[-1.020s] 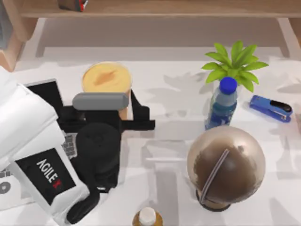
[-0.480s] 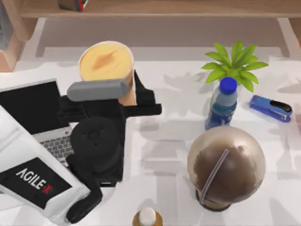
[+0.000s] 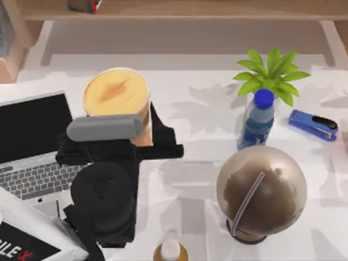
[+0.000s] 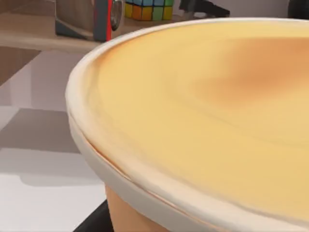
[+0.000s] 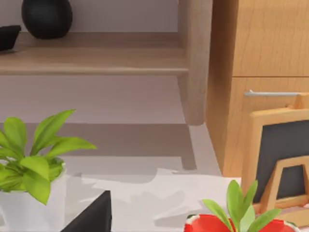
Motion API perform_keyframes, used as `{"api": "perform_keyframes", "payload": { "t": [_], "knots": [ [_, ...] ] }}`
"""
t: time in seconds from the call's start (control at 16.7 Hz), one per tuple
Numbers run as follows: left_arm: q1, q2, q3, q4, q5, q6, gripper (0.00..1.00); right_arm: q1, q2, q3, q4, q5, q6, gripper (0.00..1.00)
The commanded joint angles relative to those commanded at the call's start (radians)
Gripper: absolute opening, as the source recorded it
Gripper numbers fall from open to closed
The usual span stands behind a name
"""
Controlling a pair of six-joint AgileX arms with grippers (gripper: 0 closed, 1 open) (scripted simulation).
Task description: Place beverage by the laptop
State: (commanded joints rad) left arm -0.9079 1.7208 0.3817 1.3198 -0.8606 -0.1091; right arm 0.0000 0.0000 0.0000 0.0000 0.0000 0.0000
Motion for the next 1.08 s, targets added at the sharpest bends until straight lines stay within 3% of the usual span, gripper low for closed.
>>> {"api": "perform_keyframes", "payload": {
  "t": [0.54,1.08],
  "knots": [
    [-0.098,-0.118,-0.144,-0.093,-0.098,-0.018,0.00,0.000,0.000,0.000,0.000,0.000,0.000,1.00],
    [-0.105,-0.126,-0.157,-0.103,-0.108,-0.017,0.00,0.000,0.000,0.000,0.000,0.000,0.000,1.00]
  ]
}}
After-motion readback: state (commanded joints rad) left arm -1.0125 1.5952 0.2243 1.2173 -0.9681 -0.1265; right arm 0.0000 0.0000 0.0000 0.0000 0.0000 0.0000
